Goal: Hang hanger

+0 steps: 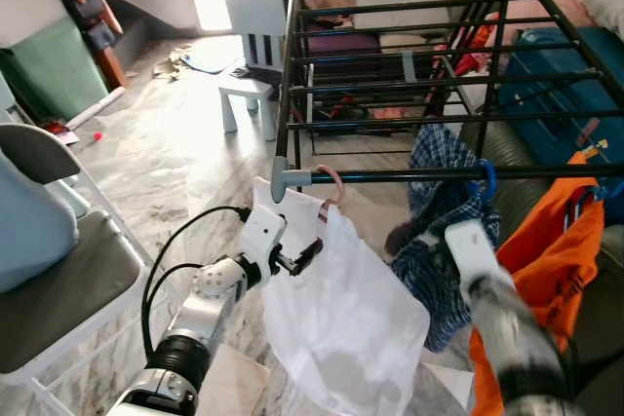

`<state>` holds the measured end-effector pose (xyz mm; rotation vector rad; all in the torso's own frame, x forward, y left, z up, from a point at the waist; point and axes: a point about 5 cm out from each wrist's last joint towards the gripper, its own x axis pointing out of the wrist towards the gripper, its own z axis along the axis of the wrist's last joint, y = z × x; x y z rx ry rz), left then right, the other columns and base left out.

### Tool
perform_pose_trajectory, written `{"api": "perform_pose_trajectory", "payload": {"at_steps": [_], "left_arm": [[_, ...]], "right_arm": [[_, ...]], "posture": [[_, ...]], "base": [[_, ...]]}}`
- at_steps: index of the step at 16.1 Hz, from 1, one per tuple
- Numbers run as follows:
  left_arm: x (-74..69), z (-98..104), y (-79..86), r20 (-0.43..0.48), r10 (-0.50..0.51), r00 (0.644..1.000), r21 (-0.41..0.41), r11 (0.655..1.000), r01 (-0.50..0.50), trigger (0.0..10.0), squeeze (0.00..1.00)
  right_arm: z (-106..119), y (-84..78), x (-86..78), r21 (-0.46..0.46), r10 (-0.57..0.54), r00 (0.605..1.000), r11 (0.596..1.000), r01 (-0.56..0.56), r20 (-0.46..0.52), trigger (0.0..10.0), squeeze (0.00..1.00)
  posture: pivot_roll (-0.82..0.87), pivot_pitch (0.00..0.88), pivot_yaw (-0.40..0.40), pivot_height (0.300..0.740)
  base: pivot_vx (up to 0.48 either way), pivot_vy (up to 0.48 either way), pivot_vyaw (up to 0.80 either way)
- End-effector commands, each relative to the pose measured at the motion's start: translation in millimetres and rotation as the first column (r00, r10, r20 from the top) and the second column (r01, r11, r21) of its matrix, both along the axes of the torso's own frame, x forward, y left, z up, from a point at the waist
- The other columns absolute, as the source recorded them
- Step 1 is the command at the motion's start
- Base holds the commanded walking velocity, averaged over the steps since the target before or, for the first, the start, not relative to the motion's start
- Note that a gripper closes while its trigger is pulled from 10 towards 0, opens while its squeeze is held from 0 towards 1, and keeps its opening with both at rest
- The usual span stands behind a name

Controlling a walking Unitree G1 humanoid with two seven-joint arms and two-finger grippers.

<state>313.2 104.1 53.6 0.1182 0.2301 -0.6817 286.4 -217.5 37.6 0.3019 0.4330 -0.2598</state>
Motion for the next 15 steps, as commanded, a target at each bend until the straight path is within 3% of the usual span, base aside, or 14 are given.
{"api": "perform_pose_trajectory", "payload": {"at_steps": [1,4,7,10,15], "left_arm": [[1.9,1,-0.8,0.009,-0.006,1.000,0.025,1.000,0.006,10.0,0.00],[4.9,2,-4.6,0.021,0.002,1.000,0.047,0.999,-0.003,10.0,0.00],[6.4,1,-7.2,0.025,0.006,1.000,0.060,0.998,-0.007,10.0,0.00],[10.2,3,-16.9,0.039,0.019,0.999,0.063,0.998,-0.021,10.0,0.00],[10.7,1,-18.5,0.041,0.032,0.999,0.072,0.997,-0.035,10.0,0.00]], "right_arm": [[7,7.6,-2.8,-0.024,0.034,0.999,0.999,-0.034,0.020,10.0,1.00],[3,6.3,-30.8,-0.077,0.017,1.000,0.997,-0.016,0.011,10.0,1.00],[7,0.5,-45.3,-0.096,-0.031,0.999,0.995,0.034,0.028,10.0,1.00],[22,5.6,-62.8,-0.208,-0.025,0.994,0.977,0.047,0.106,10.0,1.00],[26,8.5,-73.5,-0.292,-0.029,0.989,0.954,0.071,0.147,10.0,1.00]], "posture": [[0.01,0.000,0.073,0.740],[-0.02,0.000,0.090,0.740],[-0.04,0.000,0.095,0.740],[-0.07,0.000,0.089,0.740],[-0.07,0.000,0.089,0.740]], "base": [[0.000,0.000,0.00],[0.000,0.000,0.00],[0.000,0.000,0.00],[0.000,0.000,0.00],[0.000,0.000,0.00]]}}
